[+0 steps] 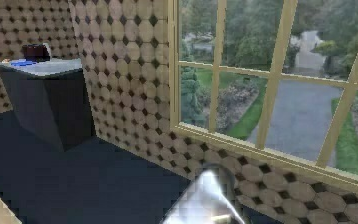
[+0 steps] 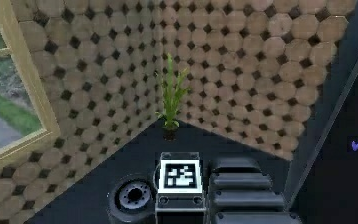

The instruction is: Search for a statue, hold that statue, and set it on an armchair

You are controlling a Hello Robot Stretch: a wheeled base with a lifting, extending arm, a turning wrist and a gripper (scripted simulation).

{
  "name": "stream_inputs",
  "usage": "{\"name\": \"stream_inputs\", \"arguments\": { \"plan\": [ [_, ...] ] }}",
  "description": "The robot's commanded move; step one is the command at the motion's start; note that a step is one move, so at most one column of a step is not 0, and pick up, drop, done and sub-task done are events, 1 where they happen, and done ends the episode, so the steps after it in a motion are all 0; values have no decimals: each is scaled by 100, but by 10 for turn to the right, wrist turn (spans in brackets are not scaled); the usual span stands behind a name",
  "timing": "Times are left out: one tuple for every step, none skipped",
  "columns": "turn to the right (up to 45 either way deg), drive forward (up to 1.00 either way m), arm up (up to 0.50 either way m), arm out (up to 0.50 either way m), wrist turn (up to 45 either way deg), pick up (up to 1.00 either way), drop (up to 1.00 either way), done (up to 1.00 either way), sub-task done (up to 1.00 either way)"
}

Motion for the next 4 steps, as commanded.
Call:
{"name": "stream_inputs", "arguments": {
  "plan": [
    [-120,0,0,0,0,0,0,0,0],
    [0,65,0,0,0,0,0,0,0],
    [-360,0,0,0,0,0,0,0,0],
    [0,5,0,0,0,0,0,0,0]
  ]
}}
